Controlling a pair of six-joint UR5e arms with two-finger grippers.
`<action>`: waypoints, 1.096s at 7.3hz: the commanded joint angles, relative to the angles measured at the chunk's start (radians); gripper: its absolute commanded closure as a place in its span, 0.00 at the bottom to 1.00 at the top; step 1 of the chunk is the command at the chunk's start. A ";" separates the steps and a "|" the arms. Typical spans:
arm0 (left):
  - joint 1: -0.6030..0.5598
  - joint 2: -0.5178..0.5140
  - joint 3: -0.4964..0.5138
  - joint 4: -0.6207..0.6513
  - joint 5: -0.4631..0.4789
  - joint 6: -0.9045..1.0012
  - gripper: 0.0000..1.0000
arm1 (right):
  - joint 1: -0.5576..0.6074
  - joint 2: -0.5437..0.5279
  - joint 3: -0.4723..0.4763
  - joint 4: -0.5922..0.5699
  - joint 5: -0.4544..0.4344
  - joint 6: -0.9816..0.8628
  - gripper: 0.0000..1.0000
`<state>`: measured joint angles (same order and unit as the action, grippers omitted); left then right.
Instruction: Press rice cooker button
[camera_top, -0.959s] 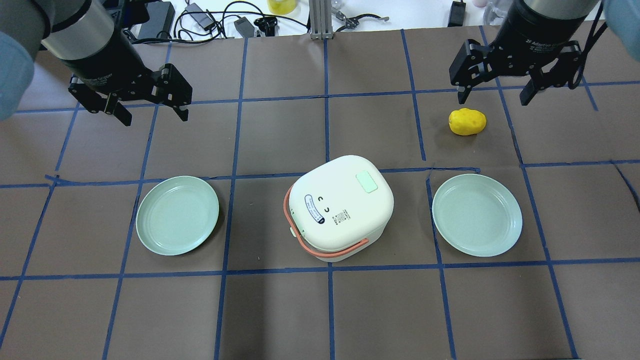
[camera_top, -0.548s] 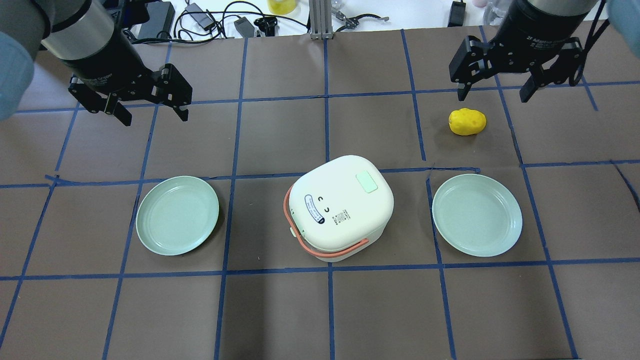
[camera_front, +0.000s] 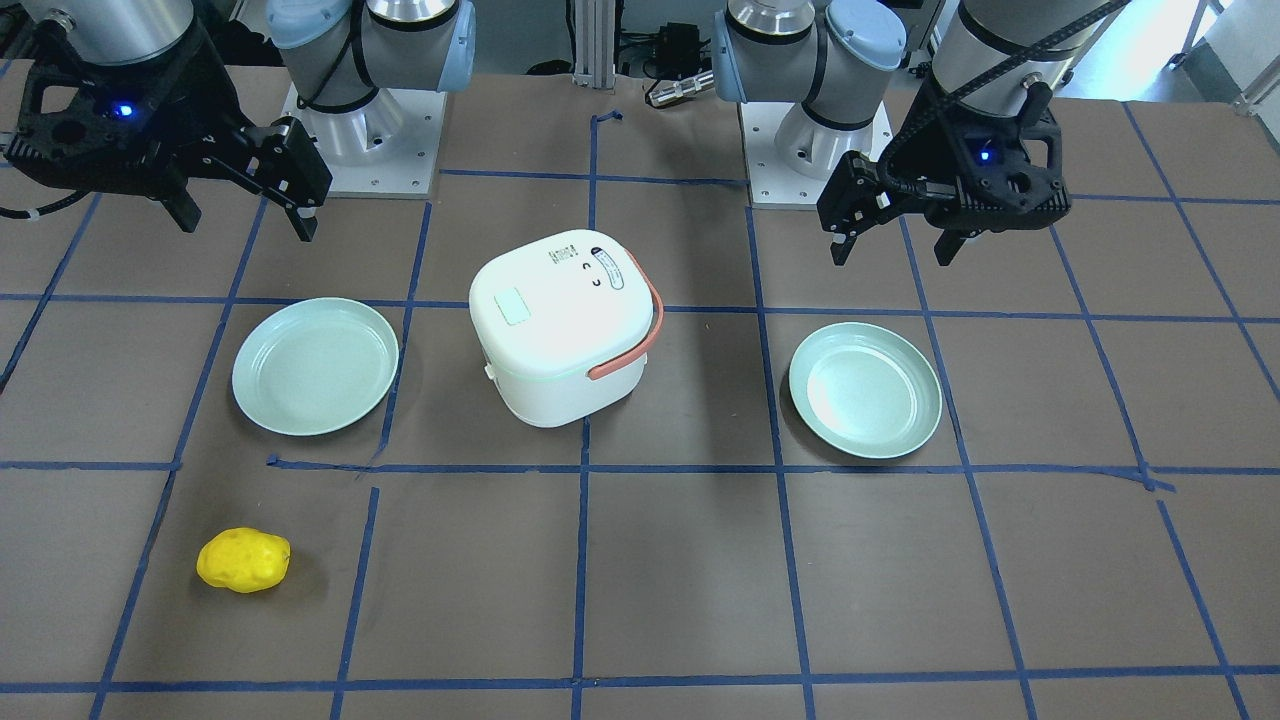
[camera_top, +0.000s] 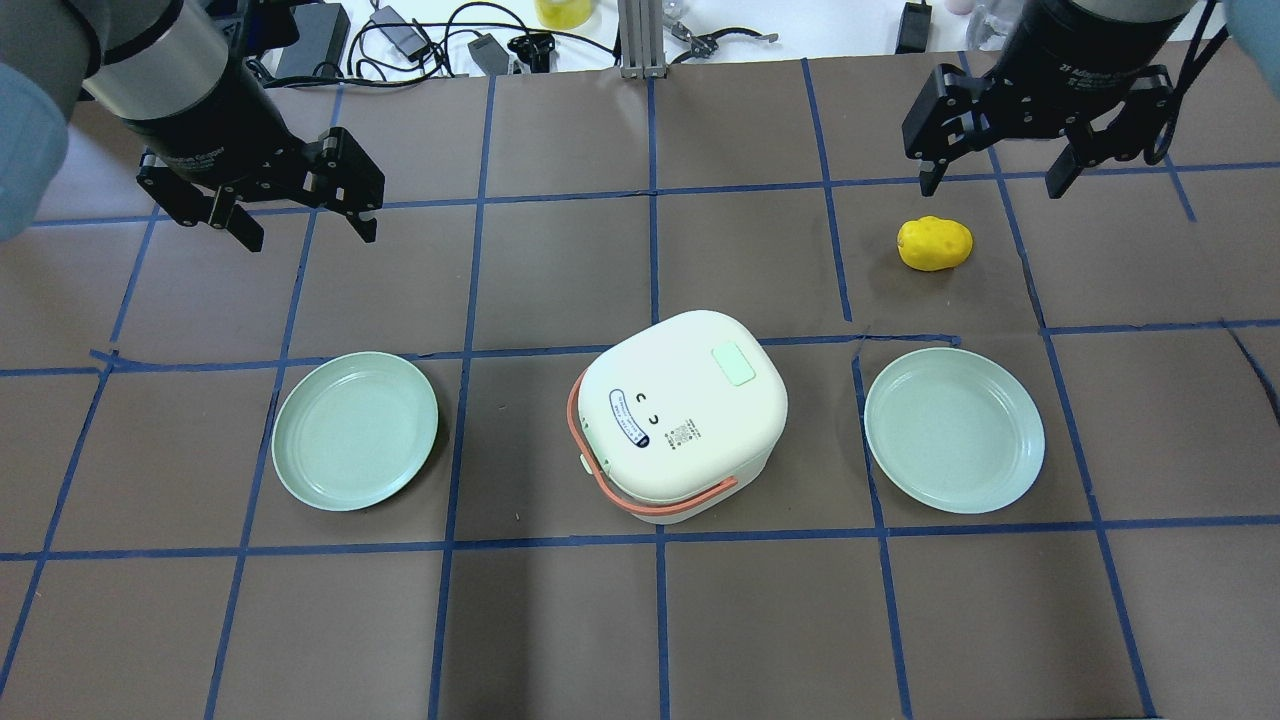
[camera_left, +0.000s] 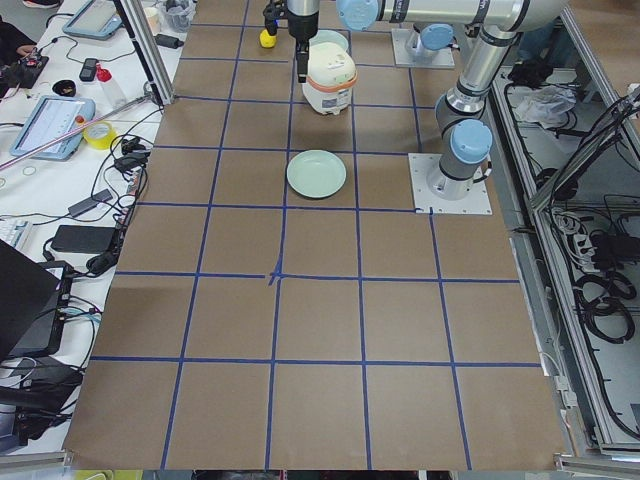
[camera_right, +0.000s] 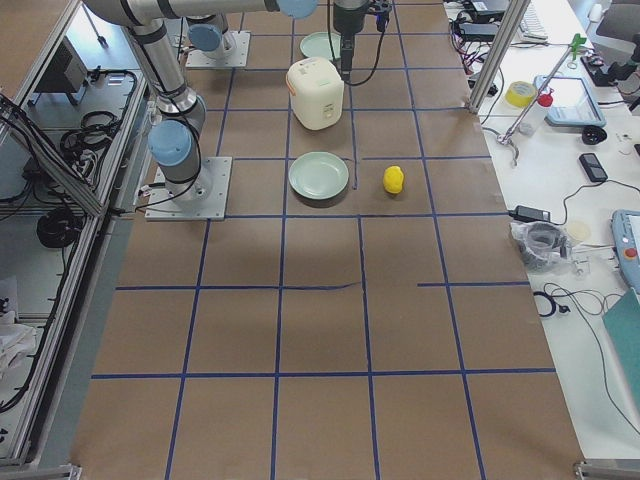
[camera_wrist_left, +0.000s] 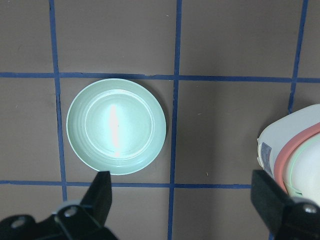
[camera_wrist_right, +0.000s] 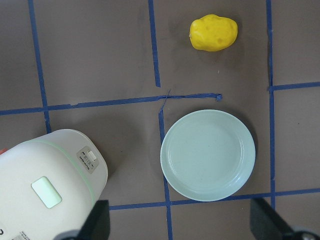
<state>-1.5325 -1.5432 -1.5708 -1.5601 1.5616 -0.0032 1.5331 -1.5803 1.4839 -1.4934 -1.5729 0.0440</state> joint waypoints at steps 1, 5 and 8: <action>0.000 0.000 0.000 0.000 0.000 0.000 0.00 | -0.001 0.002 0.004 0.001 -0.003 0.011 0.00; 0.000 0.000 0.000 0.000 0.000 0.000 0.00 | -0.001 0.006 0.010 -0.004 -0.006 0.007 0.00; 0.000 0.000 0.000 0.000 0.000 -0.001 0.00 | 0.002 0.006 0.007 -0.010 0.001 -0.001 0.16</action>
<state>-1.5325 -1.5432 -1.5708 -1.5601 1.5616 -0.0035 1.5339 -1.5739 1.4915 -1.5022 -1.5753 0.0448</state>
